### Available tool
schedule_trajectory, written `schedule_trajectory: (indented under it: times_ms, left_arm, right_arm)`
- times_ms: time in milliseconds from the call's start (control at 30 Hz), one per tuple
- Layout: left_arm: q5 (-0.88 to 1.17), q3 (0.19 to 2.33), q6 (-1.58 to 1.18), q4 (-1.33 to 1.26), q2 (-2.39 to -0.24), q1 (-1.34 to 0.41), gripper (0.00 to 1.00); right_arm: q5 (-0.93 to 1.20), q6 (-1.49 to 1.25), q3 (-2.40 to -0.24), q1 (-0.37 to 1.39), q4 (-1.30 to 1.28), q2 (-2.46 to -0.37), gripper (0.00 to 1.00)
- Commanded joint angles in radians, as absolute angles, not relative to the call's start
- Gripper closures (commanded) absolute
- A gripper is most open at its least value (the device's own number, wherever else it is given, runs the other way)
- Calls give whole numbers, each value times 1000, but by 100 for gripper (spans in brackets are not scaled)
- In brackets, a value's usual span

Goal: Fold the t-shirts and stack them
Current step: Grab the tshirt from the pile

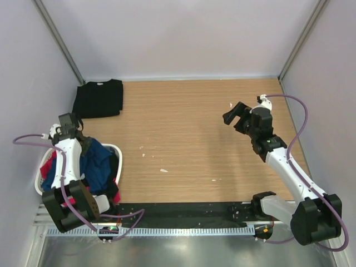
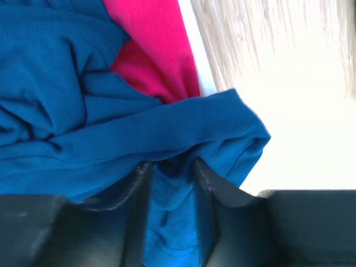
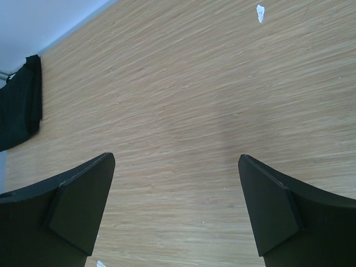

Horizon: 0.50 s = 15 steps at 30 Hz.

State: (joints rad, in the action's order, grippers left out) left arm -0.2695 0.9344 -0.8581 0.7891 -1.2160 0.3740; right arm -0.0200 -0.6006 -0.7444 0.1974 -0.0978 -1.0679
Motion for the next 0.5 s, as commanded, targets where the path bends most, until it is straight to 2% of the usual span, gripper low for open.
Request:
schedule_trajectory:
  times_ms: [0, 33, 133, 367, 467]
  left_arm:
    - [-316, 924, -844, 687, -1209, 380, 73]
    - [-316, 917, -842, 683, -1212, 380, 76]
    - [-288, 936, -810, 690, -1239, 380, 100]
    - [-213, 1135, -687, 762, -1154, 376, 100]
    - [-138, 1293, -624, 788, -1146, 338, 100]
  right_arm:
    - [-28, -600, -796, 199, -64, -1069, 0]
    - [-26, -600, -798, 198, -67, -1072, 0]
    - [-49, -604, -808, 198, -95, -1069, 0]
    - [-138, -630, -811, 198, -113, -1028, 0]
    - [-221, -666, -816, 198, -130, -1029, 0]
